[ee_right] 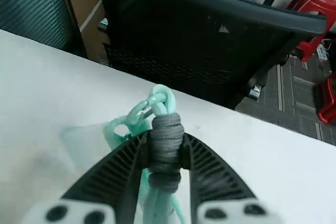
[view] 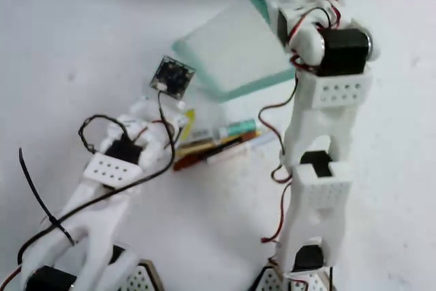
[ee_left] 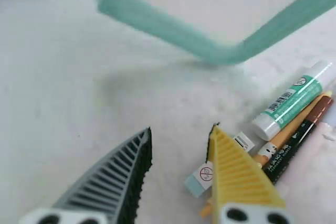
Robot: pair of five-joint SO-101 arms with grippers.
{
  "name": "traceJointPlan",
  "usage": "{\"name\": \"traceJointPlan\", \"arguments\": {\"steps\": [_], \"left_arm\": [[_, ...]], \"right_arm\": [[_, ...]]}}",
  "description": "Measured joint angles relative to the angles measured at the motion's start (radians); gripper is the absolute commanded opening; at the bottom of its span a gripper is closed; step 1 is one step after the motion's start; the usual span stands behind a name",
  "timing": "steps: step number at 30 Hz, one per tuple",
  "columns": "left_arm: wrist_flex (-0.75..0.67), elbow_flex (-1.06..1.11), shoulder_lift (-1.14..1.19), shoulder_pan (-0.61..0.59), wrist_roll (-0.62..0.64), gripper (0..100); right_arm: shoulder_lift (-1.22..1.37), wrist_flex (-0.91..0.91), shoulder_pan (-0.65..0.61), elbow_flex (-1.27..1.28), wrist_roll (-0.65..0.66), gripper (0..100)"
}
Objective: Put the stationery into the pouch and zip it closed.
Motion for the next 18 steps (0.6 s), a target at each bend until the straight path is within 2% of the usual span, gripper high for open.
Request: {"name": "traceJointPlan", "arguments": {"steps": [5, 11, 18], "left_arm": [[0.0, 0.0, 0.0, 0.0, 0.0, 20], [0.0, 0.0, 0.0, -0.005, 0.0, 20], [0.0, 0.0, 0.0, -0.005, 0.0, 20]], "right_arm": [[-0.112, 0.0, -0.057, 0.16, 0.0, 1.6], [-0.292, 0.0, -0.133, 0.522, 0.002, 1.6], [-0.516, 0.0, -0.144, 0.872, 0.002, 1.6]]}}
